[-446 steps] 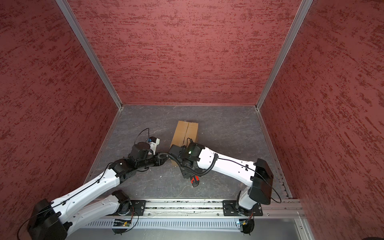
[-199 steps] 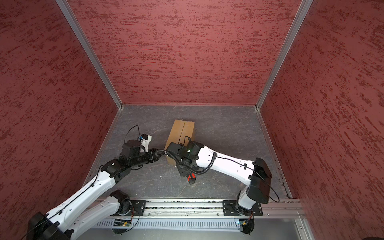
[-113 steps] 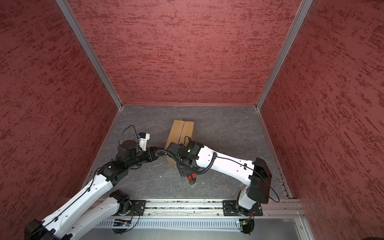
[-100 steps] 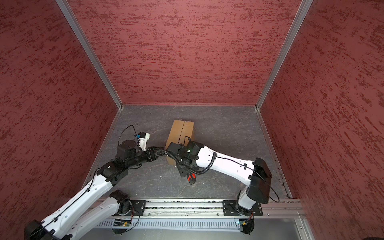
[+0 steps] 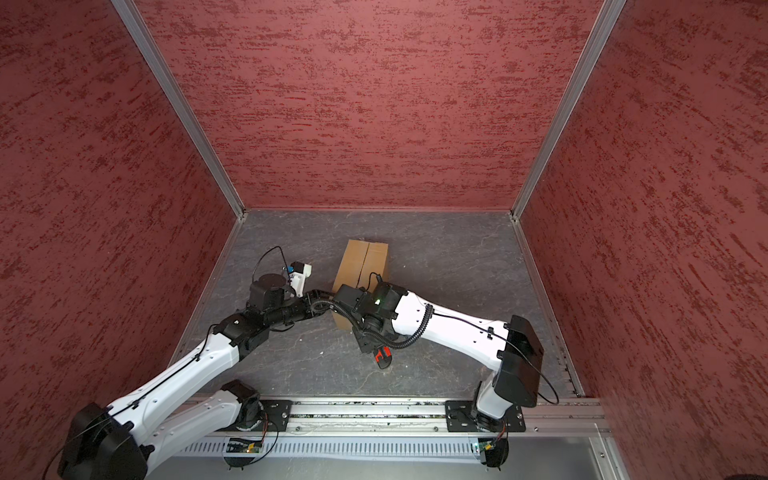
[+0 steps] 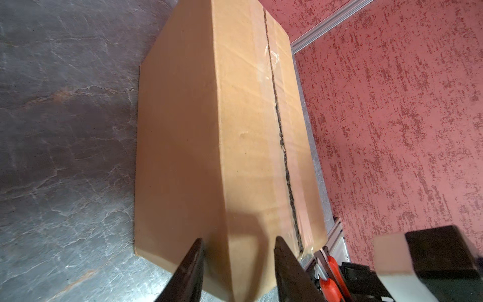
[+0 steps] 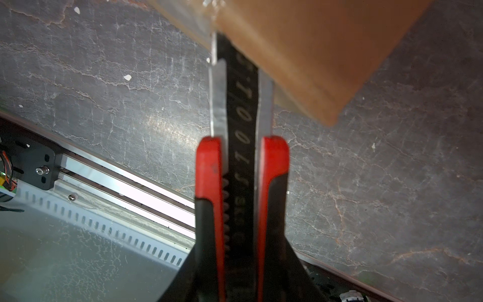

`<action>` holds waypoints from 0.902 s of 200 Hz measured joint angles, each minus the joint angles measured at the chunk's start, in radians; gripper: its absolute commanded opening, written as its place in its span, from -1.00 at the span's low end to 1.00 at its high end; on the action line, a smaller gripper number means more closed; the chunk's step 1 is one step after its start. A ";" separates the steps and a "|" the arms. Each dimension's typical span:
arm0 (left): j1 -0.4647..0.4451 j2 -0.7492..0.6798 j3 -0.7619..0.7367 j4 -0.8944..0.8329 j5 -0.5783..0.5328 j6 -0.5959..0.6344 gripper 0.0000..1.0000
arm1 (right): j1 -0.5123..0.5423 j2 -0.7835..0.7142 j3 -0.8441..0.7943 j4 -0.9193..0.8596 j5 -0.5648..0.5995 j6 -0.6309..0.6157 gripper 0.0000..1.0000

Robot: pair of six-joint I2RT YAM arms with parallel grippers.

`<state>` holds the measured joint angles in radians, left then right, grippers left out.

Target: Unpack the express box

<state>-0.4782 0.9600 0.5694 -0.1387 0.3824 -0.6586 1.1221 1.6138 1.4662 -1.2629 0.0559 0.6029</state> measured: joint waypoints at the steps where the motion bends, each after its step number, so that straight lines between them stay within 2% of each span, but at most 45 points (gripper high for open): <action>1: -0.001 0.000 0.000 0.001 0.000 0.000 -0.16 | 0.000 0.000 0.000 -0.001 0.000 0.000 -0.99; 66: -0.101 0.024 -0.007 0.047 -0.083 -0.044 -0.19 | -0.013 0.019 0.012 -0.066 0.002 0.000 -0.99; 180: -0.118 0.055 -0.006 0.089 -0.130 -0.065 -0.19 | -0.019 0.041 0.045 -0.093 0.008 -0.013 -1.00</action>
<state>-0.5961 1.0145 0.5632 -0.0502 0.2523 -0.7238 1.1030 1.6547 1.5112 -1.3560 0.0643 0.5903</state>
